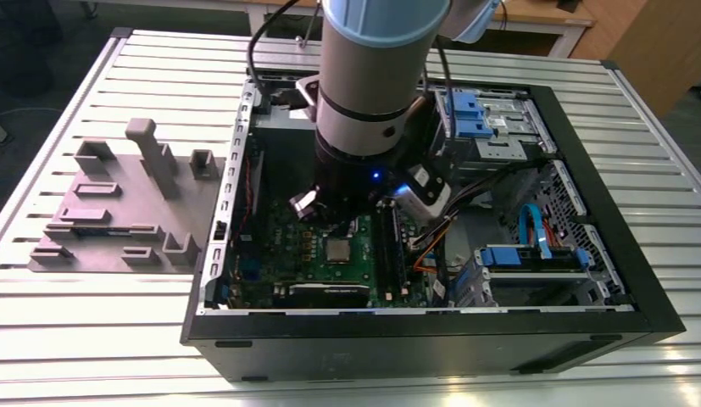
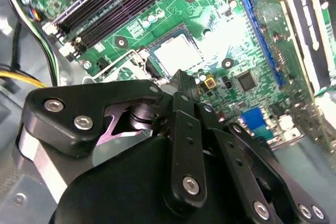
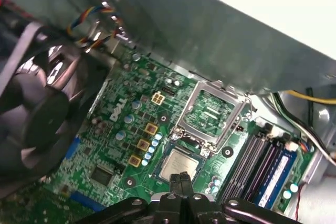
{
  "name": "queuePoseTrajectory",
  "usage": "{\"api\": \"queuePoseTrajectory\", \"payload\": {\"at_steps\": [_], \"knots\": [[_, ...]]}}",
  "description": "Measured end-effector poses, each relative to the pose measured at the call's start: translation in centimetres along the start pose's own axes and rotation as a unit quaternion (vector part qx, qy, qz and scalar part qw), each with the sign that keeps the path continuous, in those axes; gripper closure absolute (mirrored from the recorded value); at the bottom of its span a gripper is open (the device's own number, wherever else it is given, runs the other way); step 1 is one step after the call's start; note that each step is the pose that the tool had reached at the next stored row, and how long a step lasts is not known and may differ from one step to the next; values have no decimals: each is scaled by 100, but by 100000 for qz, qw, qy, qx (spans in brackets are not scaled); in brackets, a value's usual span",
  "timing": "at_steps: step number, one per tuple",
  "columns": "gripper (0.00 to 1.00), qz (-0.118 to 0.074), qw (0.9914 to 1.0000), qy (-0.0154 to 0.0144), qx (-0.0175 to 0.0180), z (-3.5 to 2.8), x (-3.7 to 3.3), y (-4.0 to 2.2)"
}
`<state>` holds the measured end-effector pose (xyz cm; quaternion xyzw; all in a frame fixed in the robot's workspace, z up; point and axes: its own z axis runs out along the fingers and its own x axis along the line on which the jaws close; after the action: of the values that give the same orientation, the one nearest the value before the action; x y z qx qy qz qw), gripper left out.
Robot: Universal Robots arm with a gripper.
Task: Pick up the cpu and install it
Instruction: 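Close the cpu cover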
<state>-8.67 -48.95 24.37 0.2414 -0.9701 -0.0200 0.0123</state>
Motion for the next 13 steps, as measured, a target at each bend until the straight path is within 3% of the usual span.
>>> {"api": "queuePoseTrajectory", "payload": {"at_steps": [2, 4, 13], "knots": [[90, -1562, 99988, 50, 29, 0, -1, -1], [90, -1813, 99984, 1, -28, -1, -35, -18], [90, -1873, 99982, -88, 9, -5, -307, -110]]}}
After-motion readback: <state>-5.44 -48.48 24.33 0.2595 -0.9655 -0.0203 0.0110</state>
